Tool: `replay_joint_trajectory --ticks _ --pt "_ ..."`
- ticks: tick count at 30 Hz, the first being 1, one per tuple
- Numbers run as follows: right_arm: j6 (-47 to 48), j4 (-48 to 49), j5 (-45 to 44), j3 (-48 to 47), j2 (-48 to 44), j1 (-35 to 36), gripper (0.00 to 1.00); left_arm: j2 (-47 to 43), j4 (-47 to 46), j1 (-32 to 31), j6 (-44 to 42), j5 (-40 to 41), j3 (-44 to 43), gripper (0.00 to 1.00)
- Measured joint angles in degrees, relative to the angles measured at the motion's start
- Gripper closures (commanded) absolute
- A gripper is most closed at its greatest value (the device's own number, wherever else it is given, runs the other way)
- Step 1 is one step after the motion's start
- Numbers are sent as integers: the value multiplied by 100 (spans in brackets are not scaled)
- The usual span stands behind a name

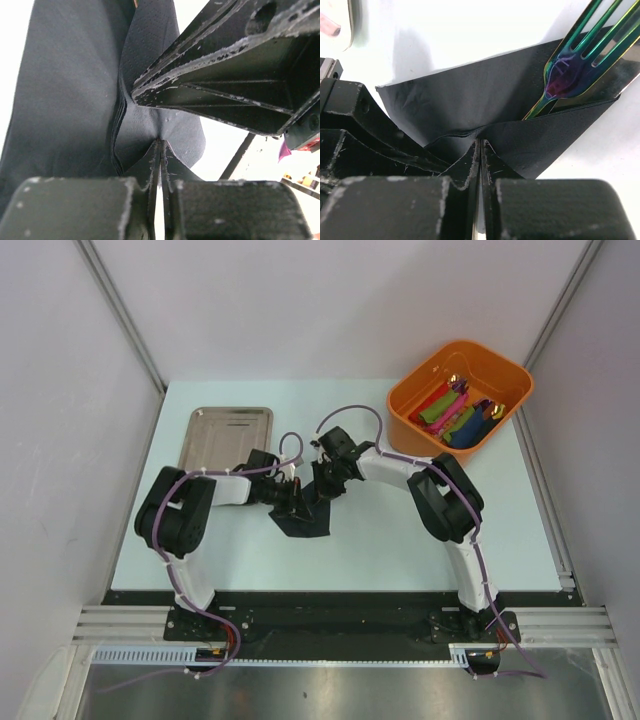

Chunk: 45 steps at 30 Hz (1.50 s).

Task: Place the utensils on the paper napkin and roll it up

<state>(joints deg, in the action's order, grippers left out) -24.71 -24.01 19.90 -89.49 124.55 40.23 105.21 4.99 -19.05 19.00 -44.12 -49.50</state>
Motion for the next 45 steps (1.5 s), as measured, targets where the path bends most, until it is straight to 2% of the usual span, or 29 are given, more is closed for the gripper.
replay_joint_trajectory --ticks 4,8,17,23,29,32,45 --pt "44 22 31 9 7 -4 97 -221 -66 2 -24 68 179 84" --pt "59 79 129 48 7 -37 97 -549 -63 -7 -59 96 334 82" --pt "59 166 260 98 7 -79 97 -739 -282 -146 4 87 337 83" --pt "59 179 302 101 7 -85 94 -367 -236 -157 7 195 232 87" --pt "61 186 354 101 -22 -74 82 -125 -55 -140 31 179 92 90" --pt "59 114 387 105 -92 -55 80 -120 2 -140 20 201 63 91" --pt "66 7 431 133 -422 -42 84 -116 66 -146 -4 238 35 91"
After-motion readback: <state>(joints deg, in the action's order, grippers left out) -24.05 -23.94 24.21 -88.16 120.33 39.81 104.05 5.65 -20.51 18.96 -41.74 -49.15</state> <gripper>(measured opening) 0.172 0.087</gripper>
